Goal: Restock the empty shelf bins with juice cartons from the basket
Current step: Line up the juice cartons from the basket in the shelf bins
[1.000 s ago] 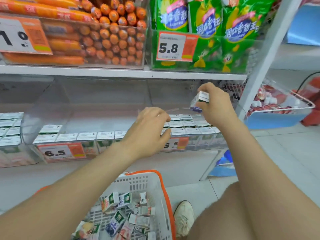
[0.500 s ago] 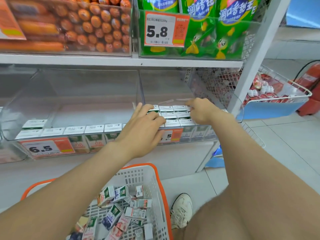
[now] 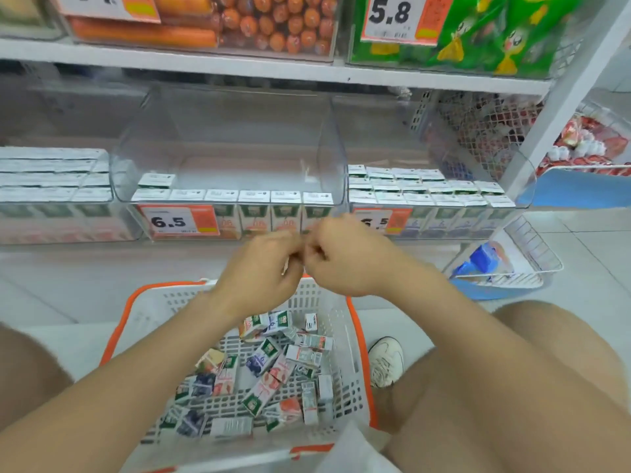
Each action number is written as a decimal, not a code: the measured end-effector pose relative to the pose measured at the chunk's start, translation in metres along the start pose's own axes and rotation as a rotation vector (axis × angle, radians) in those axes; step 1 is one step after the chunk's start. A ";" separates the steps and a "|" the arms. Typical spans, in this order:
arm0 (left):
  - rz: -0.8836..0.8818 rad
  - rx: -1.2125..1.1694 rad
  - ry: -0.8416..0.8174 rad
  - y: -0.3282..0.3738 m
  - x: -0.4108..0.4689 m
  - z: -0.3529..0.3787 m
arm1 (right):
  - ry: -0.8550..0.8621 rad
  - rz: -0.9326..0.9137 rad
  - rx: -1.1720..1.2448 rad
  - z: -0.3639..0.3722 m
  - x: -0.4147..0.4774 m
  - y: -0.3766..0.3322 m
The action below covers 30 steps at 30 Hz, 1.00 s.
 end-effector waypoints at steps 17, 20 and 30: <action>-0.799 0.285 -0.707 -0.197 -0.185 0.147 | -0.619 0.080 -0.251 0.260 0.077 0.021; -0.845 0.351 -0.692 -0.219 -0.195 0.156 | -0.615 0.137 -0.260 0.285 0.088 0.037; -0.848 0.287 -0.646 -0.250 -0.208 0.192 | -0.677 -0.005 -0.391 0.374 0.117 0.039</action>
Point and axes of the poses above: each hand's wrist, its own x-axis towards the middle knuckle, its own z-axis out of the palm, y = z × x, the point moved 6 cm from there along x, towards the middle knuckle, and after that the axes turned 8 degrees about -y, right-handed, at the moved point
